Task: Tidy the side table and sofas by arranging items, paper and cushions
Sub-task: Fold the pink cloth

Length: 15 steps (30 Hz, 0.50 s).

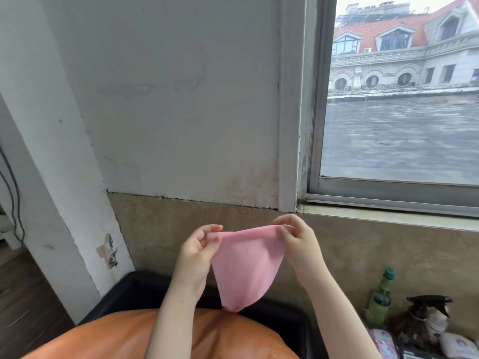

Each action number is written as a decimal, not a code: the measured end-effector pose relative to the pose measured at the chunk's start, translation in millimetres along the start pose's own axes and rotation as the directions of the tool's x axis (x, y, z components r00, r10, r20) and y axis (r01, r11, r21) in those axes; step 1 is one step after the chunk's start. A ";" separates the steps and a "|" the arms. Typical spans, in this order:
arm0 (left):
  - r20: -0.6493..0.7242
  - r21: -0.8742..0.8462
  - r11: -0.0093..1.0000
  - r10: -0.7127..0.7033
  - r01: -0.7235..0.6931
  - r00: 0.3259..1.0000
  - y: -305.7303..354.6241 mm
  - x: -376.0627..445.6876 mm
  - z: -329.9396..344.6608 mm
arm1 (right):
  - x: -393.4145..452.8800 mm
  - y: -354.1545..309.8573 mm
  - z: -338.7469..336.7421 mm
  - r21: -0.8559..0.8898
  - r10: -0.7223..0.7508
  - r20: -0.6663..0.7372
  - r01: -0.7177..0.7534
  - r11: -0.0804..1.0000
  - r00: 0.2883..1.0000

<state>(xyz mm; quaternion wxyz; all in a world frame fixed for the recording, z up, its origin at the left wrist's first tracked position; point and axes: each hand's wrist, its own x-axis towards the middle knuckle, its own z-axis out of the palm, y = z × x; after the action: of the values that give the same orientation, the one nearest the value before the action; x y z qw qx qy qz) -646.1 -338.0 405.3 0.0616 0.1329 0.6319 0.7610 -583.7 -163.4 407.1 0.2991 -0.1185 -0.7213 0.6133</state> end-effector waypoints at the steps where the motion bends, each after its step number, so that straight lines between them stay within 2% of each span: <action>1: 0.025 0.027 1.000 0.007 -0.008 1.000 0.7 0.1 -1.9 | 1.6 1.0 -0.4 0.053 0.035 -0.014 -0.034 0.998 0.999; 5: -0.040 0.262 0.957 0.142 -0.126 0.989 -1.0 2.1 -2.9 | 6.1 5.0 -0.1 0.191 0.132 -0.008 -0.128 0.973 0.991; 9: -0.101 0.467 0.852 0.316 -0.236 0.943 -1.9 3.0 -1.8 | 7.4 6.6 3.0 0.235 0.160 0.038 -0.165 0.958 0.986; 11: -0.134 0.511 0.818 0.378 -0.263 0.916 -1.6 2.8 -0.7 | 7.5 5.8 3.8 0.255 0.158 0.054 -0.167 0.952 0.986; 15: -0.156 0.485 0.844 0.344 -0.231 0.926 -4.1 5.0 -0.2 | 7.6 3.6 3.2 0.305 0.144 0.098 -0.167 0.938 0.985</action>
<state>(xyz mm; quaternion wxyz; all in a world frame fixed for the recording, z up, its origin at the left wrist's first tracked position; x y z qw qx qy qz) -651.3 -336.1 401.9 -0.1628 0.1458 0.7686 0.6013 -592.3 -161.1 405.7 0.2376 -0.1035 -0.6144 0.7452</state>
